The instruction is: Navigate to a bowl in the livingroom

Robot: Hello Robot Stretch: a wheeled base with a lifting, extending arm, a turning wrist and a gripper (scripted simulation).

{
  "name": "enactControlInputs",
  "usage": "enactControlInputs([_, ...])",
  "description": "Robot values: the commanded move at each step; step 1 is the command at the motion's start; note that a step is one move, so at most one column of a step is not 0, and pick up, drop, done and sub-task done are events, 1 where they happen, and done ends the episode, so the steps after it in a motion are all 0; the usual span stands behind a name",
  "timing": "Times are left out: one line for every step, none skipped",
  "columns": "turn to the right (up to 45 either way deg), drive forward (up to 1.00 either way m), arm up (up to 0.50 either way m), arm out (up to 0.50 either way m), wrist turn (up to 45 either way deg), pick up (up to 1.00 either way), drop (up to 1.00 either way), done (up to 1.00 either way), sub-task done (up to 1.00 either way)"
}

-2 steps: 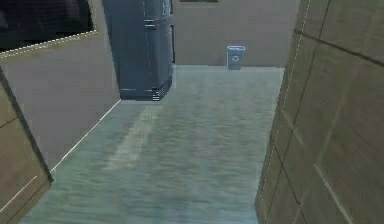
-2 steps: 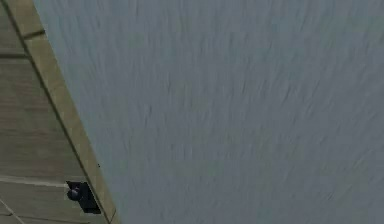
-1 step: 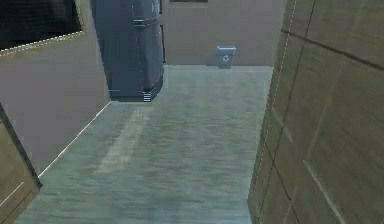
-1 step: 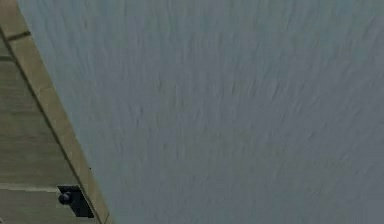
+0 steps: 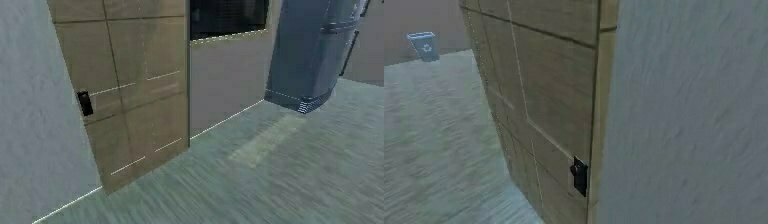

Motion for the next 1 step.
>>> enactControlInputs([-45.0, 0.0, 0.0, 0.0, 0.0, 0.0, 0.0, 0.0, 0.0])
